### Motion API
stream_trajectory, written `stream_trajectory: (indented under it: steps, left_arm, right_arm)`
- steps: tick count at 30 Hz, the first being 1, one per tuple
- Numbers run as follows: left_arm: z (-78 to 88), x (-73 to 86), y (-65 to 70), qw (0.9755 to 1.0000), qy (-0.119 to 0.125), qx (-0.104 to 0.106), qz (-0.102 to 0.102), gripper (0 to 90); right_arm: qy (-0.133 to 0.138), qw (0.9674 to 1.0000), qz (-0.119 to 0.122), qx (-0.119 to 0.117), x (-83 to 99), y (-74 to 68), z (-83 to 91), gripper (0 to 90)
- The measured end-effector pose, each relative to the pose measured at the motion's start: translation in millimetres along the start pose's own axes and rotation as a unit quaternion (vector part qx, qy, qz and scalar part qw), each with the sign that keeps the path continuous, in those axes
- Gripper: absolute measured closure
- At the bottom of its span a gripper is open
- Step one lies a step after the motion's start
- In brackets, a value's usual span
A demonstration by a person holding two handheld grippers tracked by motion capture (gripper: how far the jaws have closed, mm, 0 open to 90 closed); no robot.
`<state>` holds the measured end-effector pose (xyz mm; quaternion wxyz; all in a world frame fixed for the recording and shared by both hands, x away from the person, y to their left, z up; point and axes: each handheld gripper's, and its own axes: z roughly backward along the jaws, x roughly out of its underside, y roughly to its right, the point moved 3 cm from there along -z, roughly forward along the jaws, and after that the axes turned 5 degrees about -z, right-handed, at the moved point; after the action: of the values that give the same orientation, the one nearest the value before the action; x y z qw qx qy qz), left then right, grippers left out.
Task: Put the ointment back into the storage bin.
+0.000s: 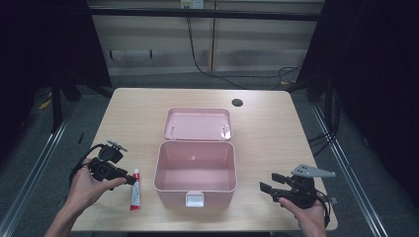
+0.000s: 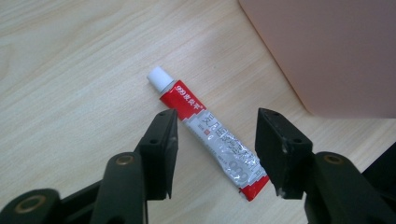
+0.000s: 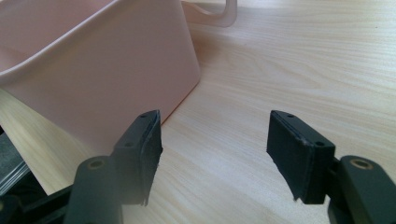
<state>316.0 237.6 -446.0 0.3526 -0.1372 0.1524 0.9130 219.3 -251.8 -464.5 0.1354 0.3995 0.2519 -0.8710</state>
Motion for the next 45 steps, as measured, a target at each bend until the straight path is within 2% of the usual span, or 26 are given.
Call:
stream_trajectory:
  steps: [2,3,8,9,11,12,24,26,33,41,45]
  left_arm:
    - [-1.6,-0.3,0.3,1.0000,-0.007,0.001,-0.003,50.3]
    - [-5.8,-1.6,1.0,0.9998,-0.016,0.012,0.000,52.9]
    - [-12.3,-3.2,-1.3,0.9996,-0.025,0.014,0.008,51.4]
    - [-16.5,-2.0,-3.4,0.9992,-0.039,0.012,0.007,50.6]
    - [-20.6,-0.7,-5.9,0.9989,-0.044,0.015,0.009,49.9]
    - [-22.5,-0.1,-6.8,0.9988,-0.046,0.011,0.012,49.9]
    - [-37.3,2.2,-7.8,0.9977,-0.059,0.024,0.026,49.1]
    - [-40.0,1.9,-8.3,0.9973,-0.065,0.019,0.028,48.5]
    - [-48.9,0.3,-6.1,0.9964,-0.081,0.015,0.022,48.4]
    - [-50.7,0.7,-5.8,0.9957,-0.092,0.010,0.005,57.1]
    - [-50.7,0.8,-6.6,0.9956,-0.094,0.003,-0.002,64.2]
  right_arm:
    - [0.001,1.0000,0.000,0.000,0.1,0.0,-0.5,35.6]
    - [0.000,1.0000,0.001,-0.001,0.2,0.4,-0.8,35.4]
    - [-0.002,1.0000,-0.001,-0.003,0.5,0.1,-1.0,35.1]
    - [-0.003,1.0000,-0.005,-0.006,0.7,-0.2,-1.2,34.5]
    - [-0.006,0.9999,-0.007,-0.005,1.1,0.7,-2.0,33.0]
    - [-0.006,0.9999,-0.007,-0.005,1.0,0.8,-2.1,33.0]
    - [-0.010,0.9999,-0.009,-0.008,1.5,0.7,-3.3,32.8]
    - [-0.015,0.9998,-0.012,-0.008,2.0,0.3,-3.4,32.5]
    - [-0.020,0.9997,-0.011,-0.013,2.5,0.3,-4.7,32.2]
    - [-0.023,0.9996,-0.011,-0.011,2.9,0.2,-5.1,32.0]
    - [-0.029,0.9994,-0.009,-0.013,3.6,0.2,-6.4,31.9]
